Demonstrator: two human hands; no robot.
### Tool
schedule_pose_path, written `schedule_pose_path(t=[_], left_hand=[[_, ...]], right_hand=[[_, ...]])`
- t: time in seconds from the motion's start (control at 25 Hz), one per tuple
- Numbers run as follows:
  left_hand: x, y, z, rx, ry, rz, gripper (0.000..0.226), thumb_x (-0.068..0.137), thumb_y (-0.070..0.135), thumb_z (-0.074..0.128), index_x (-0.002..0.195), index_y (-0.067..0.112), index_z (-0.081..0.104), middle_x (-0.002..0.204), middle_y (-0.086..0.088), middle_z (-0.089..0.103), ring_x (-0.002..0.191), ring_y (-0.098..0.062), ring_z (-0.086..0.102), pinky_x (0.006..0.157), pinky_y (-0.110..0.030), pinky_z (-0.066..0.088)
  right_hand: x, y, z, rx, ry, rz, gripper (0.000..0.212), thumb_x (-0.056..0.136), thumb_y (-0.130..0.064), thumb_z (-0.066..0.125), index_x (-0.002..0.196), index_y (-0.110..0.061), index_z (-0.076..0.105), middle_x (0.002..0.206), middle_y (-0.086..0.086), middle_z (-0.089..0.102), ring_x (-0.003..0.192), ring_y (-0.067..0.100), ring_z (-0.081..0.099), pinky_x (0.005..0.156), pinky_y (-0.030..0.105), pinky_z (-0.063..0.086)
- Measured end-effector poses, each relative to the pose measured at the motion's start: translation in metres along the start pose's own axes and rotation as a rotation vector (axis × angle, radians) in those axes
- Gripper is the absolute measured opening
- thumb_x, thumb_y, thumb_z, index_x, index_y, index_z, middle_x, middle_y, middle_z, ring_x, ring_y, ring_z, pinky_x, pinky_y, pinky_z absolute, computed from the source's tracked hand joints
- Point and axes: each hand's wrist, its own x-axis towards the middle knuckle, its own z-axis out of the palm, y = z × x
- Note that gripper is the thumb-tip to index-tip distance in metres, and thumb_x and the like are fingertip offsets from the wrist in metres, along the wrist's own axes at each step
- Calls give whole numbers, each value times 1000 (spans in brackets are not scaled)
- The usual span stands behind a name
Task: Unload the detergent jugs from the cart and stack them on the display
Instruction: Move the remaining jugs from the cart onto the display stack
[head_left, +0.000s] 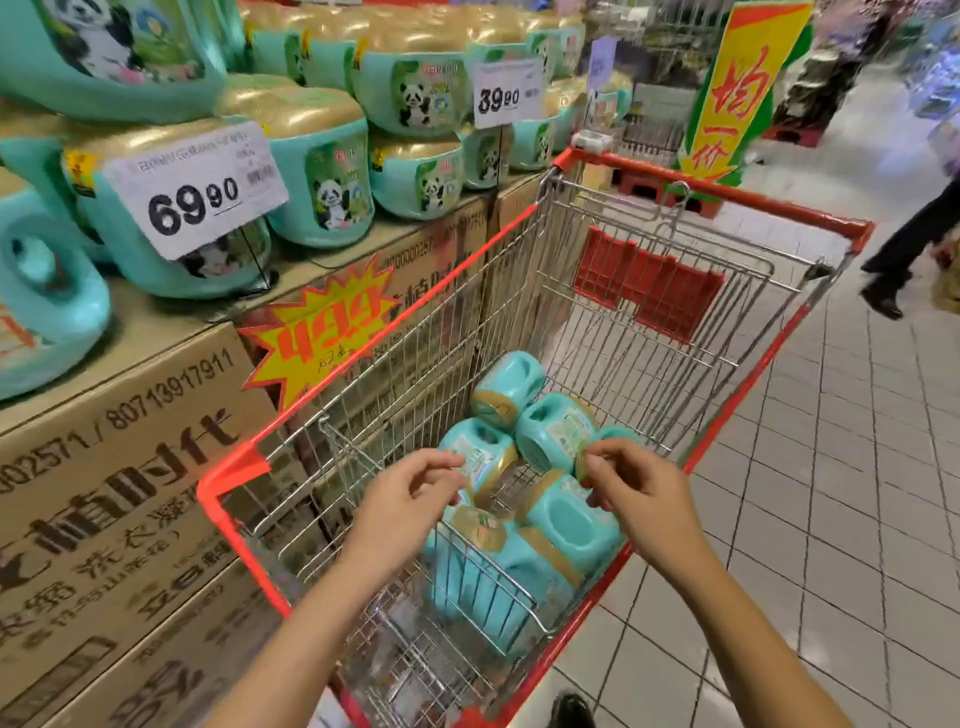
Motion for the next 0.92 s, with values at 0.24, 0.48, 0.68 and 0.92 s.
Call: schedule_pose_path(t=[0.24,0.48,0.68,0.92], left_hand=[[135,8,49,95,246,-138,16,91,16,62,104,23,67,94,-3,72,69,-4,61,63,-14,47],[234,-48,67,130,293,-304,18,92,13,61,108,14,68,90,-3,65,76,-15,57,72,-23,47],[308,-135,90,71,213,-489,9,90,13,63,99,14,65,82,-4,56,70,-16,49,60,-17,39],[377,-226,164,-61,23,-649,67,80,40,73,138,20,45,119,-5,60,101,-19,61,79,-25,47]], right_hand=[[169,49,-37,-120,-57,45,13,91,-14,60,88,-26,64,78,5,67,71,21,62,66,37,53],[305,109,-10,-182,-214,76,17,90,-6,60,106,-13,61,93,4,63,83,16,57,78,34,48],[384,192,32,-499,-415,85,49,87,-12,65,132,-7,49,125,14,50,106,26,52,93,34,40],[437,298,69,-948,-631,-290,65,74,-15,74,135,-14,49,140,16,40,124,37,43,99,40,39]])
